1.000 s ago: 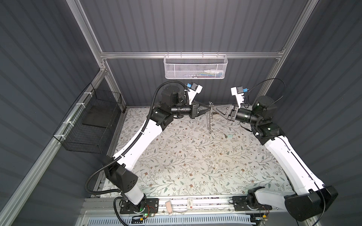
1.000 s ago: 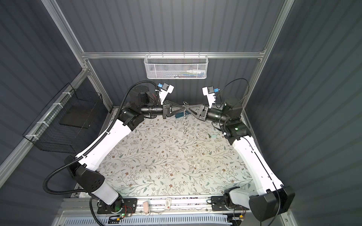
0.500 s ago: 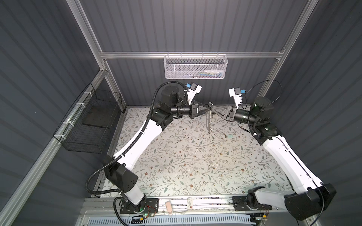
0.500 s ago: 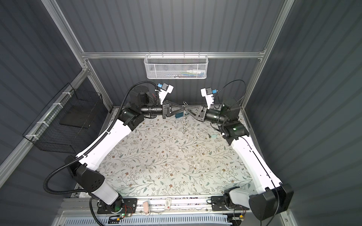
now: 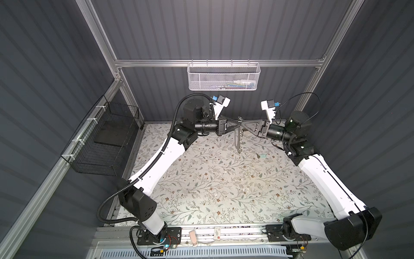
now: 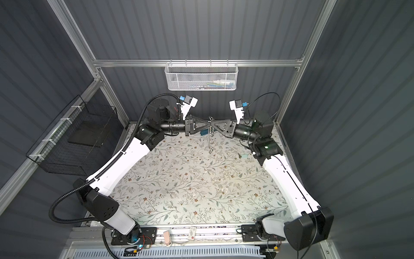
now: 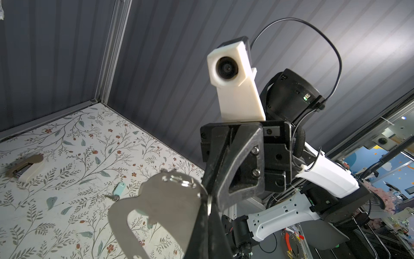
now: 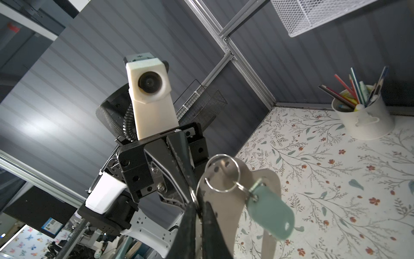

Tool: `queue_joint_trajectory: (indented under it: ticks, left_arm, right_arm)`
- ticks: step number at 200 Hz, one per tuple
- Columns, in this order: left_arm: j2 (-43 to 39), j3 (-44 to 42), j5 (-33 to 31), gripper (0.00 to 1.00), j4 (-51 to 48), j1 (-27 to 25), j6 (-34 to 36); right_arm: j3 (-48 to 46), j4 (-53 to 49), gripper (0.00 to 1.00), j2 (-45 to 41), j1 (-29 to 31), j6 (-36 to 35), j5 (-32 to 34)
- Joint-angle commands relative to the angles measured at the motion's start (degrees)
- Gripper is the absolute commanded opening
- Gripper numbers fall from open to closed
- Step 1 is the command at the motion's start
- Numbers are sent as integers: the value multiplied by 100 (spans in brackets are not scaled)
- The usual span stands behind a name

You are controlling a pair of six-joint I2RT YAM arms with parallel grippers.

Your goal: Put the keys on the keyring

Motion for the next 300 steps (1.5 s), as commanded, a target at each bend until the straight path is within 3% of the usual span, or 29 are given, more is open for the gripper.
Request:
queue_joint_trajectory:
  ticks: [1, 39, 57, 79, 140, 197, 221, 254, 300]
  left_arm:
    - [-211, -63, 223, 0, 216, -7, -68]
    - [-217, -80, 249, 6, 226, -7, -72]
    - [-252, -70, 200, 20, 131, -7, 23]
    - [-294, -77, 140, 24, 27, 28, 96]
    - [-323, -129, 143, 19, 19, 125, 87]
    - [-247, -111, 93, 0, -25, 134, 101]
    - [-202, -159, 173, 0, 175, 134, -36]
    - [-186, -259, 270, 0, 495, 134, -254]
    - [-254, -446, 141, 0, 1010, 134, -650]
  right_arm:
    - [-70, 367, 2, 22, 29, 108, -103]
    - [-97, 363, 0, -24, 36, 57, -69]
    - [-105, 366, 0, -25, 32, 49, -55]
    - [-115, 346, 0, -33, 27, -4, -38]
    - [-110, 231, 0, -63, 19, -118, -22]
    - [-137, 143, 0, -101, 19, -172, -7]
    - [-161, 266, 12, -87, 27, -61, -9]
    - [-172, 457, 15, -25, 30, 89, -6]
    - [-239, 441, 34, -69, 51, 93, 132]
